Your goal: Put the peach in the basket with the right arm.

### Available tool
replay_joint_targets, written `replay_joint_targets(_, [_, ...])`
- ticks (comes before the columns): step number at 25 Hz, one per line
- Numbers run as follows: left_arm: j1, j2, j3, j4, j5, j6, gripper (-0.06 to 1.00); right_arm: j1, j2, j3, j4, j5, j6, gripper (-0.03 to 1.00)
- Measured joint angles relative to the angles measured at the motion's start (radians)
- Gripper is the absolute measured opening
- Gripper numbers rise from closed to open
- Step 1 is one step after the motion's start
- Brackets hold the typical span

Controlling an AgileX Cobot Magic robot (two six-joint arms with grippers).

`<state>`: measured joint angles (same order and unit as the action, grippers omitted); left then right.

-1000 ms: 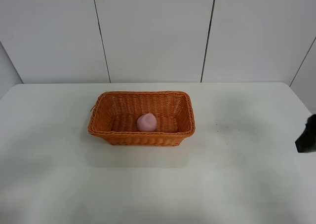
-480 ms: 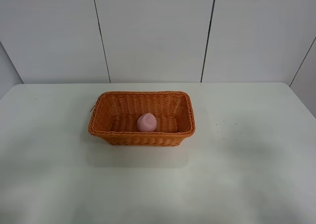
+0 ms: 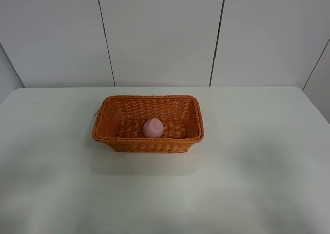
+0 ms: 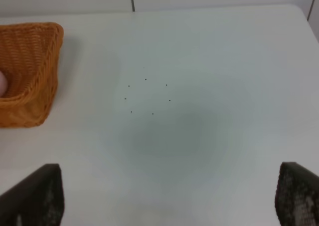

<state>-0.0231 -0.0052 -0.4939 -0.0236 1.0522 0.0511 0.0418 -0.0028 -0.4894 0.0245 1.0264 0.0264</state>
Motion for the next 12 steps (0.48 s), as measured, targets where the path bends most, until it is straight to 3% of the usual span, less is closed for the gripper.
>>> replay_joint_targets(12, [0.000,0.000,0.000,0.000,0.000,0.000,0.99,0.000,0.000,0.001,0.000,0.000,-0.001,0.65])
